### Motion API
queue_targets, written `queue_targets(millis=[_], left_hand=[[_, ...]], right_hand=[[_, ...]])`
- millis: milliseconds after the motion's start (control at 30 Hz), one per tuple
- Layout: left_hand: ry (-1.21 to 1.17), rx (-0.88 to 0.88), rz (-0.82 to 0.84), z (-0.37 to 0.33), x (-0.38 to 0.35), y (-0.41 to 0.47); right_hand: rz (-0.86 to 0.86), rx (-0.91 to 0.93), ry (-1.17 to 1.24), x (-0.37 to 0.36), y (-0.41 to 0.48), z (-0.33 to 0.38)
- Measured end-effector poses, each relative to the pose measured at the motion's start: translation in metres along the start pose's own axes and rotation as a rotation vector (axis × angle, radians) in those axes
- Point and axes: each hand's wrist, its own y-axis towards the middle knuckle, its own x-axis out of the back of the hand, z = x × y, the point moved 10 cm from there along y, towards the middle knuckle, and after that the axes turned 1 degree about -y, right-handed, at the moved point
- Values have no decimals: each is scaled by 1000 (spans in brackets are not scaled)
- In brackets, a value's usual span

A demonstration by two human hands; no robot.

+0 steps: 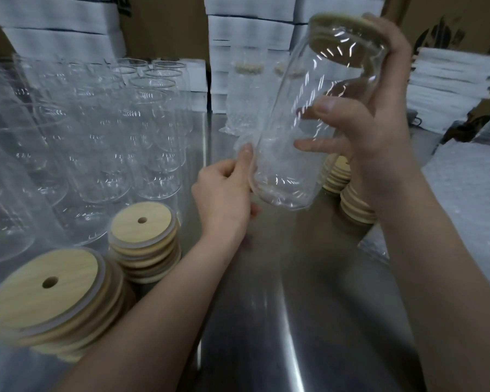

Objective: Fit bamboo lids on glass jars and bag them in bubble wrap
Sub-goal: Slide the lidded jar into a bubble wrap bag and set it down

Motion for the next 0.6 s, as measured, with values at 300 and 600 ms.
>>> queue_targets(millis=[300, 600], left_hand=[[33, -119, -37, -16, 5, -6], [276, -401, -55, -43, 0, -21]], right_hand=[[-172, 187, -209, 18, 2, 2], [-282, 268, -151, 25, -3, -5]])
